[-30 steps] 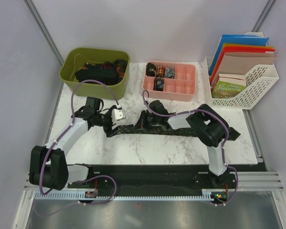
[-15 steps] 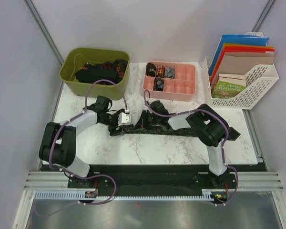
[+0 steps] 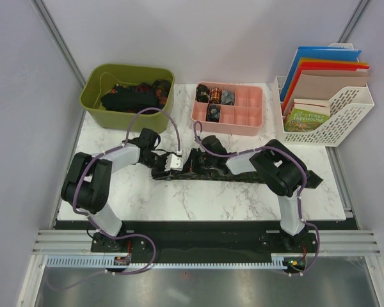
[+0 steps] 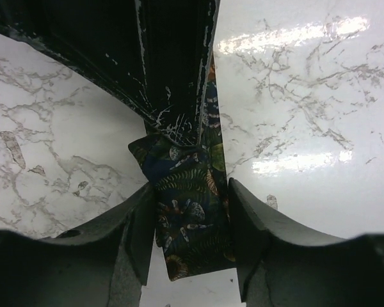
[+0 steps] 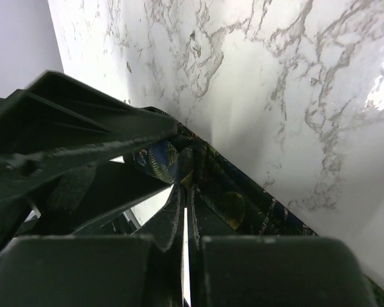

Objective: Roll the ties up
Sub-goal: Roll the tie at the center of the board.

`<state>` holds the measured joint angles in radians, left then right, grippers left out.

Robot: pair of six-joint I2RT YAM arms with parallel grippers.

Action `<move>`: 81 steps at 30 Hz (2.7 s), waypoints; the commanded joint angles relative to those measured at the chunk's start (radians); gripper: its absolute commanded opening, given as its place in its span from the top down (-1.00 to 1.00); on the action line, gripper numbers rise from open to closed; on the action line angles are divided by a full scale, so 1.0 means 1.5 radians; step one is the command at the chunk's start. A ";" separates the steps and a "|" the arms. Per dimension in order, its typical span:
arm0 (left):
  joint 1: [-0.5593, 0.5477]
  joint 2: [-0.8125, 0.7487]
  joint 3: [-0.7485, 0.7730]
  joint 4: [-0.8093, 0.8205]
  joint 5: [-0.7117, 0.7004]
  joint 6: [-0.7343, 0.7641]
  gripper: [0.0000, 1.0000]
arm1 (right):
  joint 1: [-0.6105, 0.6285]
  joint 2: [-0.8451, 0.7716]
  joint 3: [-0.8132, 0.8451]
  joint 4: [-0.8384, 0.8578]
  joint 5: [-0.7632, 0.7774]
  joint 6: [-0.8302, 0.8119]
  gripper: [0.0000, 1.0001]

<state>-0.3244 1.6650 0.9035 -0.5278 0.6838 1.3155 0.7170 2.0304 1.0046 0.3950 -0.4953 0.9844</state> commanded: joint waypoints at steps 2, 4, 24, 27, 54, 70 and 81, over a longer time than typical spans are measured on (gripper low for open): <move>-0.007 0.020 0.036 -0.040 -0.020 0.055 0.01 | 0.001 -0.002 -0.013 0.017 -0.010 0.020 0.91; -0.009 0.027 0.043 -0.053 -0.029 0.063 0.09 | 0.000 -0.006 -0.014 0.020 -0.011 0.022 0.71; -0.013 0.038 0.050 -0.067 -0.052 0.082 0.18 | -0.011 -0.005 0.034 0.013 -0.011 0.026 0.20; -0.014 0.043 0.053 -0.069 -0.054 0.083 0.18 | -0.012 0.000 0.036 0.013 -0.008 0.027 0.26; 0.057 -0.021 0.064 -0.091 0.001 0.042 -0.19 | -0.011 0.040 0.050 -0.115 0.048 -0.069 1.00; 0.036 -0.021 0.074 -0.104 -0.008 -0.007 0.08 | -0.009 0.035 0.059 -0.115 0.049 -0.070 1.00; 0.076 -0.068 0.075 -0.132 0.042 -0.036 -0.36 | -0.009 0.034 0.064 -0.117 0.047 -0.074 0.97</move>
<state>-0.2108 1.6253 0.9916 -0.7078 0.6682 1.3209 0.7033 2.0602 1.0946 0.2592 -0.4763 0.9035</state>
